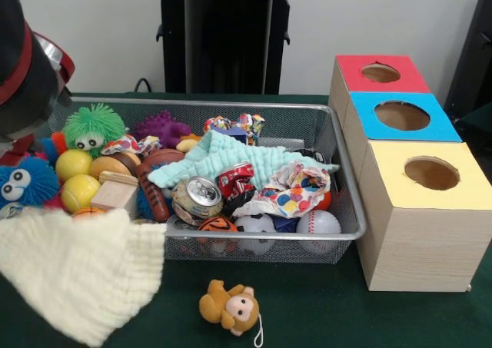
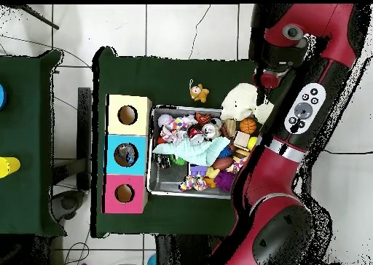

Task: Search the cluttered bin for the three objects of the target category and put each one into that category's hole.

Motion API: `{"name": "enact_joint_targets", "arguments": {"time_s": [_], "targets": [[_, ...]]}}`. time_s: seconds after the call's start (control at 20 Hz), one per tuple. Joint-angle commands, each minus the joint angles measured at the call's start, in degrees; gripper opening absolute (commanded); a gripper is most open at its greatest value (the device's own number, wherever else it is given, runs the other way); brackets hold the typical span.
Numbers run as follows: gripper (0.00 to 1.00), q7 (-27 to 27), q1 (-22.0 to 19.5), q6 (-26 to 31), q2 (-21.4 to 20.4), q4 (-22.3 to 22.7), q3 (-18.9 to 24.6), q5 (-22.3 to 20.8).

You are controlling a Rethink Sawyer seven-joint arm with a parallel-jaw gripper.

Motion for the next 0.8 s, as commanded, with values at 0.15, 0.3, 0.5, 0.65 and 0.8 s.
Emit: {"name": "enact_joint_targets", "arguments": {"time_s": [0.15, 0.3, 0.5, 0.65, 0.8], "targets": [[1.0, -11.11, -0.97, 1.12, 1.18, 1.34, 1.61, 1.24], [1.0, -10.35, -1.12, 1.3, 1.39, 1.21, 1.83, 2.37], [1.0, -2.05, -1.76, 2.2, 3.63, -0.88, 6.02, 9.73], [1.0, 4.33, -1.91, 0.38, 5.45, -2.47, 8.97, 15.72], [1.0, 7.96, -1.87, -1.16, 6.39, -3.36, 10.49, 18.91]]}}
